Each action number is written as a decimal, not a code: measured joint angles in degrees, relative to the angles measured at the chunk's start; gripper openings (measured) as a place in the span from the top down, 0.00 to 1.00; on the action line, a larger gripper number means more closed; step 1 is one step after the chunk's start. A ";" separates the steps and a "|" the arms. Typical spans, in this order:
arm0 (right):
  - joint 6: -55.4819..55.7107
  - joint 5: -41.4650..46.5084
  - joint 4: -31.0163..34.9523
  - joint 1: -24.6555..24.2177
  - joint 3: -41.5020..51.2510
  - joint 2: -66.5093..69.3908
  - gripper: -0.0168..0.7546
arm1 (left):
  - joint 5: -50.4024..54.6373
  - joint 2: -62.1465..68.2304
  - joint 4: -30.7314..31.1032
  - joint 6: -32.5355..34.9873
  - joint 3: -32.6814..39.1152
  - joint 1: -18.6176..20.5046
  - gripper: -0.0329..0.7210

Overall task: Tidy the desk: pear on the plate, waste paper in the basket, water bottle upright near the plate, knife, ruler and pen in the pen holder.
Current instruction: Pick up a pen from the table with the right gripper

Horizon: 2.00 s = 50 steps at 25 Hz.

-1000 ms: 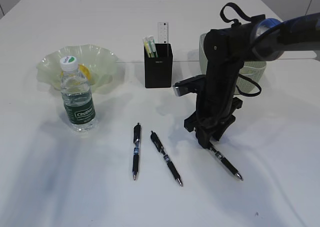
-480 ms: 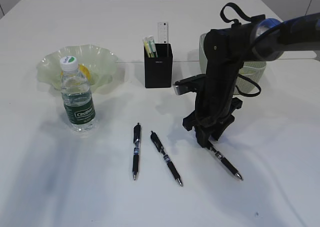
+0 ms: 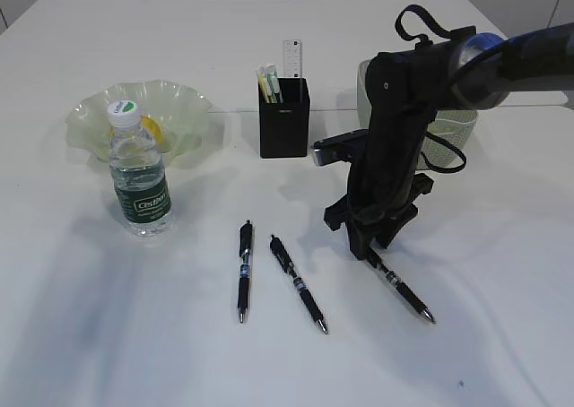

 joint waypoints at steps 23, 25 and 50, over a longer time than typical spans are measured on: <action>1.34 0.18 -2.14 0.00 -0.11 0.35 0.54 | -0.40 0.00 0.00 0.00 0.00 0.00 0.50; 1.34 0.33 -2.27 0.00 -0.35 0.64 0.54 | -0.62 0.00 0.00 0.00 0.00 0.00 0.50; 2.90 1.04 -2.36 0.00 -0.91 0.91 0.73 | -2.01 0.00 0.00 0.00 0.00 0.00 0.50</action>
